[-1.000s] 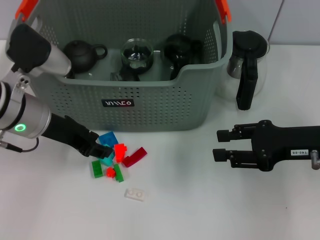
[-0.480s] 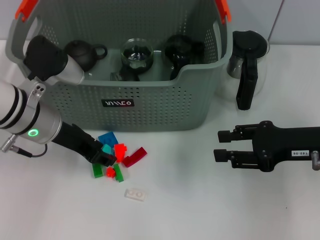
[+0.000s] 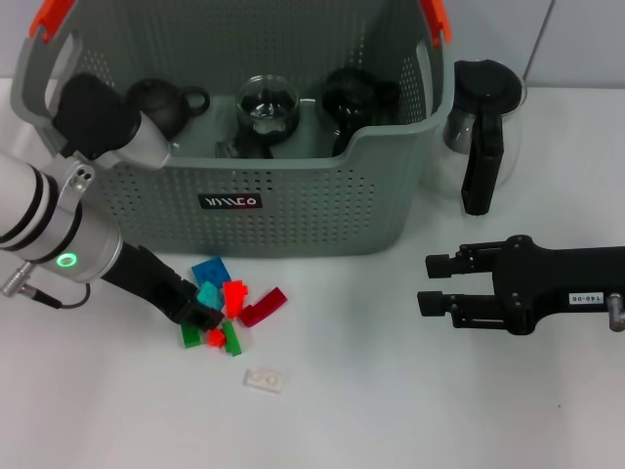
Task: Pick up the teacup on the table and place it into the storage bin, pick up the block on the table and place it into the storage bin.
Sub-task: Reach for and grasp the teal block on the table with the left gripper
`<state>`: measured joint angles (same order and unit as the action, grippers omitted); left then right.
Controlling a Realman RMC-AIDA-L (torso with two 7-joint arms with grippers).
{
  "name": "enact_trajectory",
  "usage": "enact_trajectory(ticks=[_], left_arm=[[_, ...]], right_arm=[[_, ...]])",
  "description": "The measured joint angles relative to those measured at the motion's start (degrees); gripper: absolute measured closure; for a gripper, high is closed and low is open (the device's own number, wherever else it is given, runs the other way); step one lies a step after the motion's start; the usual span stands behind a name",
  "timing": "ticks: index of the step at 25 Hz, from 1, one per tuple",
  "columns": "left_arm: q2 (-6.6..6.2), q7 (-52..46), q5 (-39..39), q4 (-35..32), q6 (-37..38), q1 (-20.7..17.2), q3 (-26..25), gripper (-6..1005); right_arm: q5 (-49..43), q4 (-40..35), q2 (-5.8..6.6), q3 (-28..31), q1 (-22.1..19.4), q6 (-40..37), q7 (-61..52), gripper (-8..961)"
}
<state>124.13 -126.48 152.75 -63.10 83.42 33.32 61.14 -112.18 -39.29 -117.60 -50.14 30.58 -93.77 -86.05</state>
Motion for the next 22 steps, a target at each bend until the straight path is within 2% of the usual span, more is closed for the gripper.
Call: enact_trajectory(ticks=[12,19,22], left_arm=[[-0.05,0.2,-1.6,-3.2,8.9,0.0,1.2,432],[0.04,0.4,-2.2,-4.9,8.3,-0.4,-1.5,433],[0.26,0.0,-2.2,-4.7,6.9,-0.5,-0.2,433]], right_arm=[[-0.1,0.0,0.09,0.2,0.0,-0.1,-0.1,371],[-0.1,0.0,0.10,0.3,-0.2,-0.1,-0.1,371],[-0.1,0.0,0.09,0.3,-0.3,-0.1,-0.1,371]])
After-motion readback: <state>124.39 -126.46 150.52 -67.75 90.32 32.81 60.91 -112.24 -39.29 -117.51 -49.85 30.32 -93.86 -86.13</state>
